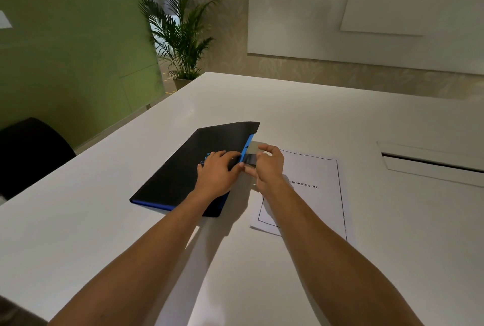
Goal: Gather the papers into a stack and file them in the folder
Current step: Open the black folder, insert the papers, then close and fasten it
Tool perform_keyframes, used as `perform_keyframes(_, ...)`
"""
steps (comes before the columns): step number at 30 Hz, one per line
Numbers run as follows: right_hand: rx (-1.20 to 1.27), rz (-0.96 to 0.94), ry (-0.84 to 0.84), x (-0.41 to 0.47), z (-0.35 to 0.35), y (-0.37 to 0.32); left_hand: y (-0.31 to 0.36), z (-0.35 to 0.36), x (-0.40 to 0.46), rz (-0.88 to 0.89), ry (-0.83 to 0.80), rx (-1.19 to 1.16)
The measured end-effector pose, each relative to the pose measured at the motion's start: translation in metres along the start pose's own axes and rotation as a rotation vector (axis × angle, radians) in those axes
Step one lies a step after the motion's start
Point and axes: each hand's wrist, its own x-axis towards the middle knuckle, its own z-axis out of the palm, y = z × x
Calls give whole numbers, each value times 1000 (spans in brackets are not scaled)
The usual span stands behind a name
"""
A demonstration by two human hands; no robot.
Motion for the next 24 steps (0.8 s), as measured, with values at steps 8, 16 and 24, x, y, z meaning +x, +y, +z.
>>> perform_keyframes(8, -31, -38, 36, -1, -8, -3, 12, -18, -1, -28, -83, -27)
perform_keyframes(16, -91, -98, -2, -4, -11, -1, 46, -30, -2, 145, -115, 424)
perform_keyframes(24, -95, -83, -13, 3, -17, -7, 60, -60, 4, 33, 45, 453)
